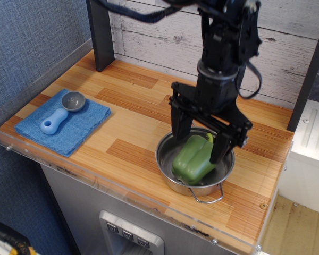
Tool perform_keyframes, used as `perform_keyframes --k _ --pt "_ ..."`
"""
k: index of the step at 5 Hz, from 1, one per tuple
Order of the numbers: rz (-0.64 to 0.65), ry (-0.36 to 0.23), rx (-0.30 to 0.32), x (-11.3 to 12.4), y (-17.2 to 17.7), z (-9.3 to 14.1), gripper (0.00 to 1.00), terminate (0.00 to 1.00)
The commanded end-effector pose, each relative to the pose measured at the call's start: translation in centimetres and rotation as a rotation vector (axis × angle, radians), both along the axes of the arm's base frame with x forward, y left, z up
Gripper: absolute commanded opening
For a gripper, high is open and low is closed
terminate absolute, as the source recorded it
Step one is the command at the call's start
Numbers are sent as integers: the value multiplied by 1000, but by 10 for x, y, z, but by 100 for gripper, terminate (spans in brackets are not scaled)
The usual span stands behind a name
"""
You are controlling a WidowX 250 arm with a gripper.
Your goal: Take the pepper out of the circle and put it near the top of the spoon.
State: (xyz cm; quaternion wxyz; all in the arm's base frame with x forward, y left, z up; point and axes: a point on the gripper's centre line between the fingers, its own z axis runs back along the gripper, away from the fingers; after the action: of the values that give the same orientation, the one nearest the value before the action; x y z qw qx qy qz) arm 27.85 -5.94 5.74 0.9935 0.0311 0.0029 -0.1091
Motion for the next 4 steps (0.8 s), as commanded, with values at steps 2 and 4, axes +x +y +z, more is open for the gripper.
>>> perform_keyframes --k 2,4 --pt "61 -91 -6 2 1 -19 100 0" --pt "-3 -143 -134 9 2 -34 100 0"
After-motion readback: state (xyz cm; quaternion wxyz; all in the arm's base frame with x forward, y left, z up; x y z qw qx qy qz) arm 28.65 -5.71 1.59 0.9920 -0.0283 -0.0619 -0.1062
